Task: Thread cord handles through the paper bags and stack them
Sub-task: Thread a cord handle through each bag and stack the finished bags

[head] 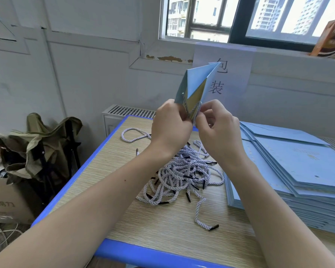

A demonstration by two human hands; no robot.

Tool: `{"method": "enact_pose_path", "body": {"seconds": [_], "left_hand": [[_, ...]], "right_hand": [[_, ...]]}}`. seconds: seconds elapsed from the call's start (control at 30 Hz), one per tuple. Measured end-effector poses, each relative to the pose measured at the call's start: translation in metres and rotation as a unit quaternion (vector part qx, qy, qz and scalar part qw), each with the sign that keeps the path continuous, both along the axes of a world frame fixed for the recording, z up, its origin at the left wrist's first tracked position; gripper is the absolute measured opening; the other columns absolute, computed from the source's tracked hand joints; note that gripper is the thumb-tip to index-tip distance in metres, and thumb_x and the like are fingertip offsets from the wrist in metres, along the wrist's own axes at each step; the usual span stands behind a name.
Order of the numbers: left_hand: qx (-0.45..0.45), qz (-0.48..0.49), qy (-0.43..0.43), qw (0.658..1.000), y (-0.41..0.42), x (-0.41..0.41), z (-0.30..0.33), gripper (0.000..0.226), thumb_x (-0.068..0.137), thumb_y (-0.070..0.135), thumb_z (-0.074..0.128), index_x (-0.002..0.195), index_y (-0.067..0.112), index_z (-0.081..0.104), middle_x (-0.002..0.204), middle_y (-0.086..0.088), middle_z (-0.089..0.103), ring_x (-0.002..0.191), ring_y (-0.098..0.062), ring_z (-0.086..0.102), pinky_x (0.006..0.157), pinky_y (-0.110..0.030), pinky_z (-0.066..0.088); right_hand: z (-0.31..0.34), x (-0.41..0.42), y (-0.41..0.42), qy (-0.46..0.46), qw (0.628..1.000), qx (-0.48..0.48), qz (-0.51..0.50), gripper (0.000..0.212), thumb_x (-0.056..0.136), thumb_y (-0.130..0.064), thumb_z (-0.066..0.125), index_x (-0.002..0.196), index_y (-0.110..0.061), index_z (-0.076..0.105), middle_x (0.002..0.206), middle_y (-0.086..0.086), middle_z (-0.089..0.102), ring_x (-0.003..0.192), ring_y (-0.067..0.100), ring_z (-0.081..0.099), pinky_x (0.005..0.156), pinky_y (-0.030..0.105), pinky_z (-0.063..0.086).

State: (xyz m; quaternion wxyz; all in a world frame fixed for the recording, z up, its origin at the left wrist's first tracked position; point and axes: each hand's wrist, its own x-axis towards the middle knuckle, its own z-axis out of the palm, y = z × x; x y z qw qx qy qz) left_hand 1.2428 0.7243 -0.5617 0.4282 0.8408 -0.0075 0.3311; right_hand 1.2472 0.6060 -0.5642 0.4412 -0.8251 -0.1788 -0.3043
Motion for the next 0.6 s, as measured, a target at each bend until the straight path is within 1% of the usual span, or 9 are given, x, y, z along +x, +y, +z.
{"method": "enact_pose_path", "body": {"seconds": [0.13,0.2,0.3,0.33,0.4,0.43,0.5,0.57,0.6], "left_hand": [[0.038,0.005,-0.021,0.999,0.0032,-0.0013,-0.0011,0.013,0.087,0.016,0.063,0.08,0.013,0.073,0.091,-0.004,0.062,0.079,-0.026,0.058,0.064,-0.033,0.046],[0.042,0.0,-0.037,0.998,0.0036,-0.0027,-0.0028,0.012,0.09,0.017,0.062,0.082,0.017,0.072,0.091,-0.003,0.06,0.079,-0.026,0.057,0.065,-0.035,0.048],[0.051,-0.017,-0.043,0.998,0.0043,-0.0033,-0.0016,0.013,0.09,0.018,0.061,0.088,0.017,0.073,0.089,-0.005,0.062,0.081,-0.028,0.059,0.067,-0.037,0.049],[0.054,-0.028,-0.037,0.997,0.0048,-0.0036,-0.0005,0.015,0.088,0.021,0.06,0.091,0.018,0.075,0.089,-0.005,0.065,0.084,-0.028,0.06,0.069,-0.038,0.049],[0.063,-0.049,-0.016,0.997,0.0062,-0.0063,0.0025,0.029,0.081,0.031,0.054,0.097,0.022,0.076,0.093,-0.005,0.07,0.089,-0.028,0.062,0.074,-0.038,0.051],[0.067,-0.056,-0.009,0.996,0.0069,-0.0073,0.0034,0.036,0.077,0.03,0.049,0.1,0.023,0.076,0.095,-0.005,0.071,0.092,-0.028,0.063,0.077,-0.038,0.051],[0.062,-0.067,-0.011,0.996,0.0082,-0.0071,0.004,0.042,0.076,0.019,0.045,0.104,0.022,0.076,0.097,-0.005,0.072,0.093,-0.028,0.063,0.08,-0.036,0.052],[0.046,-0.073,-0.025,0.996,0.008,-0.0065,0.0033,0.041,0.081,0.004,0.047,0.105,0.02,0.076,0.093,-0.005,0.073,0.088,-0.025,0.063,0.077,-0.029,0.05],[0.042,-0.073,-0.036,0.996,0.0078,-0.0064,0.003,0.042,0.082,-0.002,0.048,0.105,0.019,0.076,0.092,-0.004,0.073,0.085,-0.023,0.063,0.074,-0.025,0.048]], "right_hand": [[0.004,-0.0058,0.0003,0.011,1.0,0.025,0.015,0.002,0.093,-0.016,0.06,0.092,-0.016,0.062,0.083,-0.004,0.07,0.079,-0.005,0.064,0.062,0.002,0.039],[0.0058,-0.0081,0.0004,0.014,0.999,0.04,0.025,0.008,0.094,-0.023,0.064,0.093,-0.016,0.063,0.084,-0.007,0.07,0.083,-0.006,0.065,0.063,0.001,0.04],[0.0058,-0.0064,0.0003,0.007,0.999,0.036,0.022,0.016,0.093,-0.03,0.068,0.094,-0.015,0.062,0.086,-0.007,0.07,0.083,-0.002,0.067,0.064,0.003,0.044],[0.0053,-0.0048,-0.0005,0.008,0.999,0.033,0.015,0.016,0.093,-0.03,0.068,0.094,-0.015,0.062,0.085,-0.008,0.07,0.082,-0.002,0.068,0.065,0.003,0.044],[0.0055,-0.0026,-0.0032,0.011,0.999,0.034,0.006,0.011,0.093,-0.026,0.065,0.093,-0.016,0.063,0.081,-0.014,0.068,0.079,-0.008,0.066,0.064,0.003,0.043],[0.006,-0.0023,-0.0046,0.009,0.999,0.035,0.006,0.008,0.094,-0.025,0.063,0.092,-0.018,0.064,0.08,-0.016,0.067,0.076,-0.012,0.064,0.064,0.003,0.043],[0.0067,-0.0021,-0.0064,0.003,0.999,0.037,0.009,0.008,0.096,-0.025,0.061,0.094,-0.02,0.066,0.081,-0.015,0.068,0.075,-0.014,0.063,0.064,0.003,0.043],[0.0066,-0.0027,-0.007,-0.009,0.999,0.039,0.014,0.01,0.098,-0.027,0.06,0.105,-0.021,0.066,0.087,-0.01,0.069,0.074,-0.014,0.063,0.062,0.004,0.044],[0.0062,-0.003,-0.0071,-0.016,0.999,0.044,0.015,0.013,0.098,-0.026,0.061,0.11,-0.021,0.062,0.091,-0.008,0.068,0.071,-0.013,0.064,0.059,0.004,0.044]]}}
